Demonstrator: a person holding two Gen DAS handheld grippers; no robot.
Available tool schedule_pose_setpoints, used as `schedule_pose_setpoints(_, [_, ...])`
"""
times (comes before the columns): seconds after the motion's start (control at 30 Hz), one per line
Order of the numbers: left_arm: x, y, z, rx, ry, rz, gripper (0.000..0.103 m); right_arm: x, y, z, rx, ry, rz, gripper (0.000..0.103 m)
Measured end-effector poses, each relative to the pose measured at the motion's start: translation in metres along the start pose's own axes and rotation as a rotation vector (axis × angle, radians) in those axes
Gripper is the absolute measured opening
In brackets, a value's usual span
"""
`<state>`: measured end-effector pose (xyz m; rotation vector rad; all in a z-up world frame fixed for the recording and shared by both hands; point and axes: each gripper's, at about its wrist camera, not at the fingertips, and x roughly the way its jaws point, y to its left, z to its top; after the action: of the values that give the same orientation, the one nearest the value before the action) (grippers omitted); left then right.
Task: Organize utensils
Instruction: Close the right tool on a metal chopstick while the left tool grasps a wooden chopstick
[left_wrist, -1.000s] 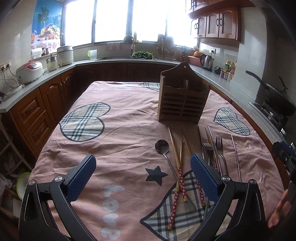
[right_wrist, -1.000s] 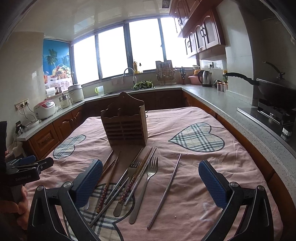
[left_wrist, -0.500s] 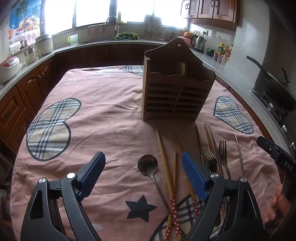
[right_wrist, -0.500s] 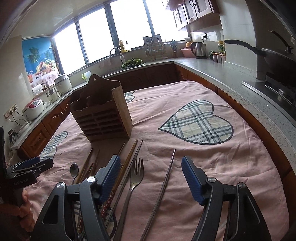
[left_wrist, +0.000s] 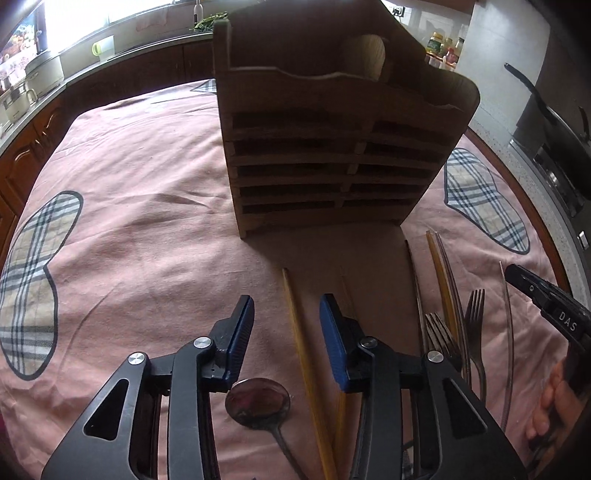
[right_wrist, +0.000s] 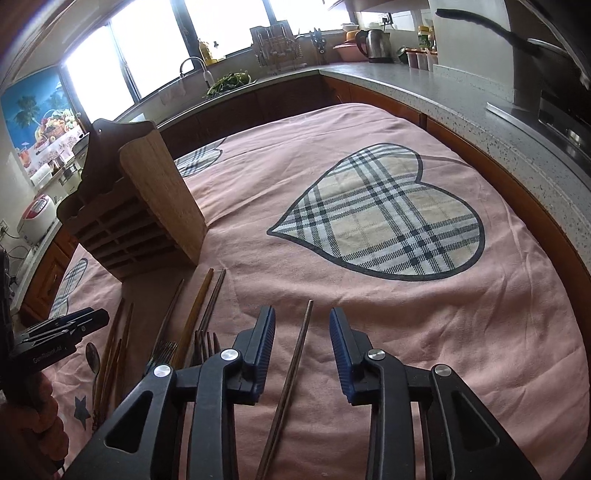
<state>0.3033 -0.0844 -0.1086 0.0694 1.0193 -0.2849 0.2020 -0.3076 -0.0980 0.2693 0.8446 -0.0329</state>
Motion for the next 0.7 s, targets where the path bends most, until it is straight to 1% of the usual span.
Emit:
schedule_pose_setpoints(0.07, [0.010,-0.004,0.002,0.010,0.026,0.009,0.027,0.010,0.000,0.001,-0.003,0.025,0.001,0.027])
schedule_pose_setpoints(0.13, [0.013,-0.007,0.004,0.026,0.020,0.031,0.022,0.019,0.000,0.001,-0.003,0.049,0.003,0.022])
schedule_pose_setpoints(0.17, [0.014,-0.009,0.005,0.034,0.018,0.038,0.019,0.020,0.003,0.001,-0.010,0.041,-0.003,0.022])
schedule_pose_setpoints(0.2, [0.015,-0.010,0.006,0.038,0.016,0.042,0.009,0.022,0.004,0.002,-0.023,0.042,-0.012,0.020])
schedule_pose_setpoints(0.23, [0.016,-0.012,0.006,0.043,0.014,0.043,0.007,0.022,0.005,0.002,-0.031,0.040,-0.015,0.016])
schedule_pose_setpoints(0.27, [0.016,-0.014,0.005,0.051,0.010,0.043,0.006,0.023,0.005,0.002,-0.032,0.039,-0.017,0.014])
schedule_pose_setpoints(0.3, [0.016,-0.016,0.005,0.057,0.007,0.039,0.005,0.024,0.005,0.003,-0.033,0.038,-0.018,0.008])
schedule_pose_setpoints(0.47, [0.005,-0.016,0.004,0.036,-0.009,-0.009,0.005,0.017,0.001,0.003,-0.005,0.030,0.028,0.007])
schedule_pose_setpoints(0.7, [-0.047,-0.005,-0.002,-0.010,-0.084,-0.081,0.005,-0.019,0.013,0.010,-0.002,-0.030,0.090,0.005])
